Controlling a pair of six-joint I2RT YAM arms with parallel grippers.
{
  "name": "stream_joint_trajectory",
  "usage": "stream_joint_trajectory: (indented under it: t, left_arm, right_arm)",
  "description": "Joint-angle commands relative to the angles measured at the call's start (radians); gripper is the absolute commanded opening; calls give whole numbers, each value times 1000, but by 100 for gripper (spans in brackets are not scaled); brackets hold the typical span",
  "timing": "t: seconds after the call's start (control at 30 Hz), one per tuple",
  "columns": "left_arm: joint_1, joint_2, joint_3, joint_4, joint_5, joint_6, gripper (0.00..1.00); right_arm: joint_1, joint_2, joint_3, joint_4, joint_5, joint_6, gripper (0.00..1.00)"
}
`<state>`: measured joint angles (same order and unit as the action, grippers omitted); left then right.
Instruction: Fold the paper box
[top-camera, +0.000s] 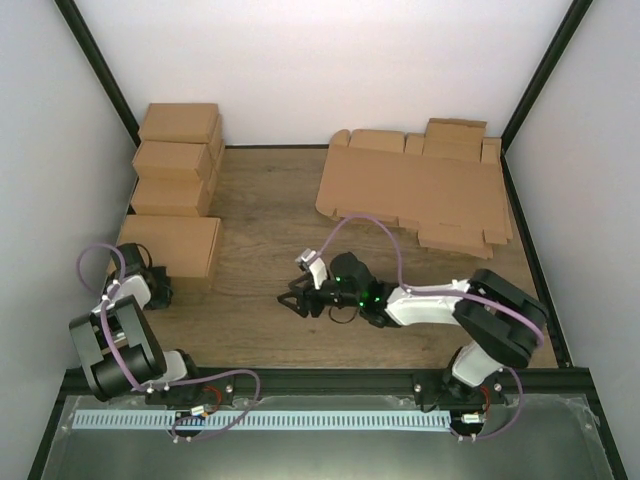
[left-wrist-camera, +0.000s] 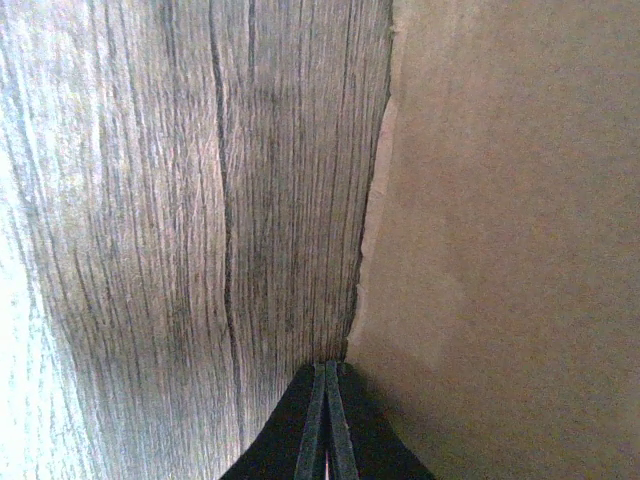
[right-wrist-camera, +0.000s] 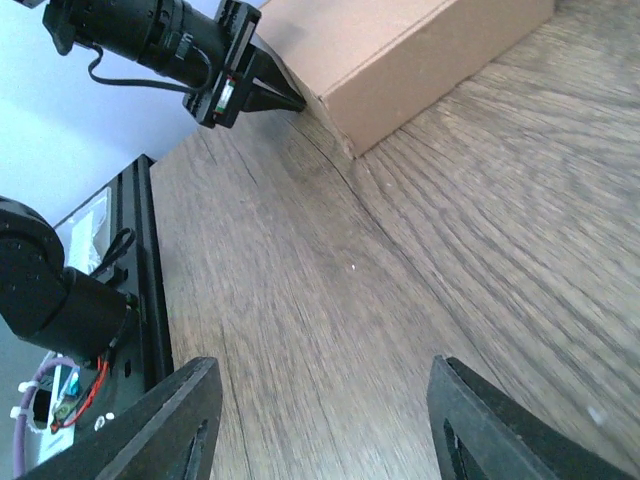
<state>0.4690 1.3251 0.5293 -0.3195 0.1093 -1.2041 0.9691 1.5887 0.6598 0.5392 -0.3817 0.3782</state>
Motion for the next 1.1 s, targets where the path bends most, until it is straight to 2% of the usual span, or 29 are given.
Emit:
stream_joint_trajectory:
  t: [0.0, 0.17, 0.27, 0.33, 0.47, 0.63, 0.83, 0.93, 1.07]
  left_arm:
    - [1, 7, 27, 73, -6, -19, 4]
    - [2, 30, 51, 93, 16, 17, 4]
    - [0, 3, 76, 42, 3, 57, 7]
    - [2, -57, 77, -4, -33, 78, 17]
    - [2, -247, 62, -85, -88, 158, 40]
    - [-2, -434, 60, -126, -26, 334, 65]
    - [-71, -494, 85, -138, 97, 497, 82]
    - [-180, -475, 108, -135, 43, 572, 89]
    - [-314, -469, 137, -129, -86, 569, 90]
  right_arm:
    - [1, -104, -65, -34, 100, -5, 60]
    - [-17, -234, -130, -95, 176, -13, 63]
    - [-29, -319, -155, -155, 240, -25, 75]
    - [-34, -389, -173, -201, 300, -33, 84]
    - [-72, -513, -211, -280, 362, -60, 94]
    - [-234, -590, -225, -391, 330, -54, 100]
    - [-457, -653, -233, -430, 350, -1, 100]
    - [-599, -653, -233, -418, 280, 28, 100]
    - [-763, -645, -240, -403, 243, 103, 100]
